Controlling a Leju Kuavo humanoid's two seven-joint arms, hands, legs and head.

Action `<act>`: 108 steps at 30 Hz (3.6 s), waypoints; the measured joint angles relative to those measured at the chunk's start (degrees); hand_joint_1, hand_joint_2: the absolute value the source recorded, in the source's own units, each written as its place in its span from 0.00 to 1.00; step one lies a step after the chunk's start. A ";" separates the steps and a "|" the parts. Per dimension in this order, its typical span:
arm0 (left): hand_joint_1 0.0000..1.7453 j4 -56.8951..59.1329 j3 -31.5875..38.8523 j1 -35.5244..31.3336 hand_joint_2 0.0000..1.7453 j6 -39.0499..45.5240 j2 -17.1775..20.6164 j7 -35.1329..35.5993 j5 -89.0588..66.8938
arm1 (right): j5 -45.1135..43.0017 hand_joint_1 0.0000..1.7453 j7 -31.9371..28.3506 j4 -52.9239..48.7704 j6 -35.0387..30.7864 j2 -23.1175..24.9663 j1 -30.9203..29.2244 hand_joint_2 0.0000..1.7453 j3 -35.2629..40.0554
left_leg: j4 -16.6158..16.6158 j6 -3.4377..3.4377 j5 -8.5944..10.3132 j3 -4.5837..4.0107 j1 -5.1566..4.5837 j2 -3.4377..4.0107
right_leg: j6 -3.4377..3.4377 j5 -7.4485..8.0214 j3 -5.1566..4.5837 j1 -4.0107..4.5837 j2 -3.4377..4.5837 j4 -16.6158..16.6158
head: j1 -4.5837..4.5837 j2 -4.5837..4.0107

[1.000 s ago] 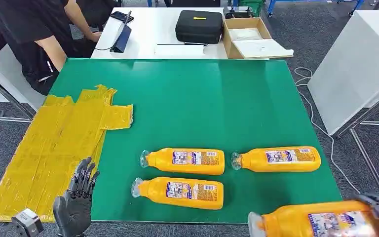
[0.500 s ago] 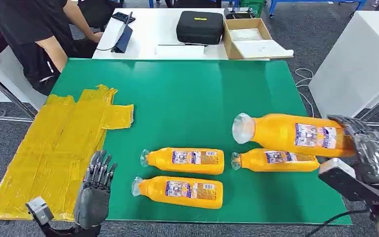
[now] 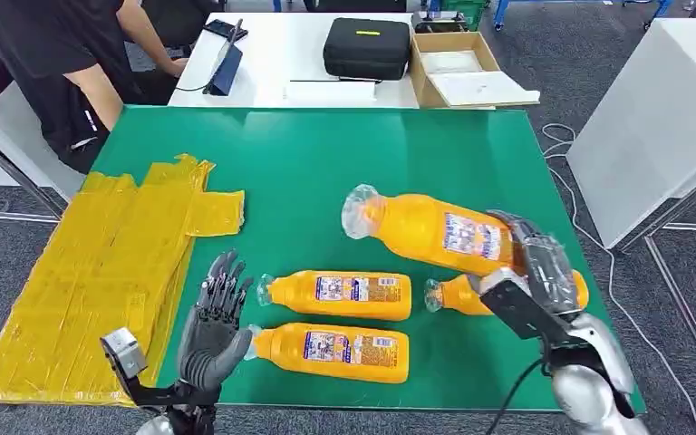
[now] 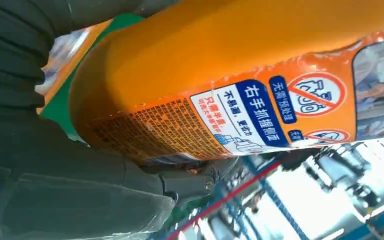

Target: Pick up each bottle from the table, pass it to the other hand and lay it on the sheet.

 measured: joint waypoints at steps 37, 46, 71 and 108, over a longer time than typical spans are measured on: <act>0.00 -1.93 -4.02 -10.68 1.00 10.03 -2.84 4.79 6.53 | -1.91 1.00 3.00 31.16 1.68 25.13 -16.79 1.00 19.40 | 0.01 -0.26 0.17 -0.24 0.19 -0.01 | -0.16 0.12 -0.25 0.06 0.01 0.05 | 0.02 0.00; 0.00 -3.30 -2.07 -10.47 1.00 13.39 -2.82 4.33 5.16 | -0.53 1.00 2.28 35.44 2.14 27.23 -17.61 1.00 24.30 | 0.01 -0.26 0.17 -0.26 0.18 -0.01 | -0.16 0.12 -0.27 0.05 0.00 0.04 | 0.02 0.00; 1.00 -7.22 2.01 -6.37 1.00 16.34 -2.73 2.54 0.15 | -0.40 1.00 2.69 35.57 3.56 27.36 -19.35 1.00 33.37 | 0.02 -0.26 0.17 -0.28 0.17 0.00 | -0.16 0.12 -0.30 0.05 0.01 0.04 | 0.02 0.00; 1.00 -15.61 16.76 3.71 1.00 -3.22 -2.71 6.56 10.60 | -7.28 0.00 -1.79 16.11 1.57 15.44 -6.51 0.00 14.13 | 0.04 -0.26 0.16 -0.40 0.13 -0.19 | -0.15 0.12 -0.41 0.02 -0.09 0.01 | 0.04 0.00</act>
